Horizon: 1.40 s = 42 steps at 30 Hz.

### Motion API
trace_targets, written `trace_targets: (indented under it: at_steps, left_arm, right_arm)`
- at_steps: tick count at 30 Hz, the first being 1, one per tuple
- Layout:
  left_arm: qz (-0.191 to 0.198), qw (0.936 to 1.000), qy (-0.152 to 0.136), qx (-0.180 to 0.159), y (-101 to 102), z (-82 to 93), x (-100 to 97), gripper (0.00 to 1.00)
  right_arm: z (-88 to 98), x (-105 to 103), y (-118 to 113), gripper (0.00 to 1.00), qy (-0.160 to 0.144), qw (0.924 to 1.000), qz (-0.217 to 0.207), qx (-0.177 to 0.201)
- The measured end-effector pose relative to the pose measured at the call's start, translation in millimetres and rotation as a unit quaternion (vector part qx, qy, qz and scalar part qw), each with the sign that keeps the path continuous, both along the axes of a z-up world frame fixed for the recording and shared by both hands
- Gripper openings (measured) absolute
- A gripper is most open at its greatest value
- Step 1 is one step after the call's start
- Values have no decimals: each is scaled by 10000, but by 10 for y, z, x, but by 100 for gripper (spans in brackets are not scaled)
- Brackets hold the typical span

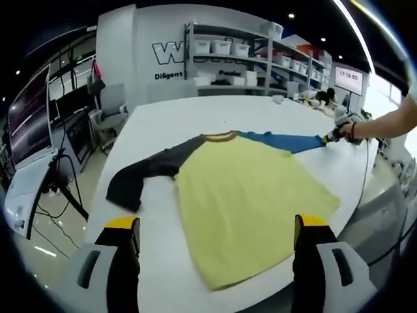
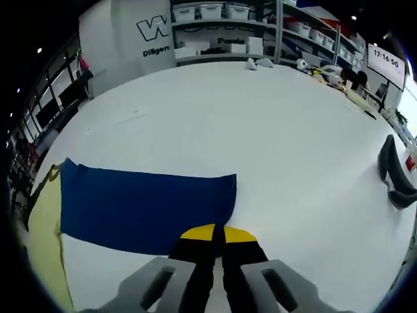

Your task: Fold the garment on the visible template until the final outline fits inside the template.

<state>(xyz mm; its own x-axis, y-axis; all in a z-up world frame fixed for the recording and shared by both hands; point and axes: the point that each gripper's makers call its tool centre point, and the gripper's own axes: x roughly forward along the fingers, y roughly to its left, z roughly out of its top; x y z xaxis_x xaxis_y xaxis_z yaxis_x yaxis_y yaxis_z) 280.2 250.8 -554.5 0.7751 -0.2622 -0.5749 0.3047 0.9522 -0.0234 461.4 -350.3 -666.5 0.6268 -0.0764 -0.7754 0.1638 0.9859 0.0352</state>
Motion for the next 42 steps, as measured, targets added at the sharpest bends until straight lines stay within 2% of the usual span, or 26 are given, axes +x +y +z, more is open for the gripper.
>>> trace_targets:
  at_steps: [4, 11, 14, 15, 19, 23, 26, 31, 33, 42]
  left_arm:
    - [-41, 10000, 33, 1, 7, -8, -26, 99]
    - [-201, 9995, 12, -229, -50, -2, -73, 99]
    - [-296, 9995, 5, -53, -36, -27, -91, 98]
    - [-275, 9996, 105, -32, -24, -56, -107, 98]
    - [-296, 9994, 119, -155, -47, -59, -117, 99]
    - [-267, 9995, 126, -138, -29, -64, -120, 99]
    - [-358, 9991, 151, -175, -54, -75, -151, 99]
    - [-398, 9989, 205, -116, -39, -101, -171, 99]
    - [-433, 9988, 166, -145, -46, -93, -172, 99]
    - [-461, 9987, 124, -190, -37, -79, -165, 99]
  right_arm:
    - [113, -7, 87, 0, -78, 9999, 6, 117]
    - [388, 52, 438, 0, -286, 9986, 306, 312]
    - [500, 115, 637, 0, -416, 9972, 493, 367]
    - [552, 140, 731, 0, -470, 9965, 578, 374]
    - [695, 204, 1087, 0, -575, 9935, 792, 581]
    - [789, 242, 1409, 0, -654, 9899, 1062, 681]
    - [888, 298, 1744, 0, -747, 9856, 1242, 876]
    - [1004, 355, 2164, 0, -859, 9785, 1538, 1069]
    - [1070, 383, 2371, 0, -939, 9747, 1584, 1264]
    - [1181, 424, 3088, 0, -988, 9617, 2026, 1560]
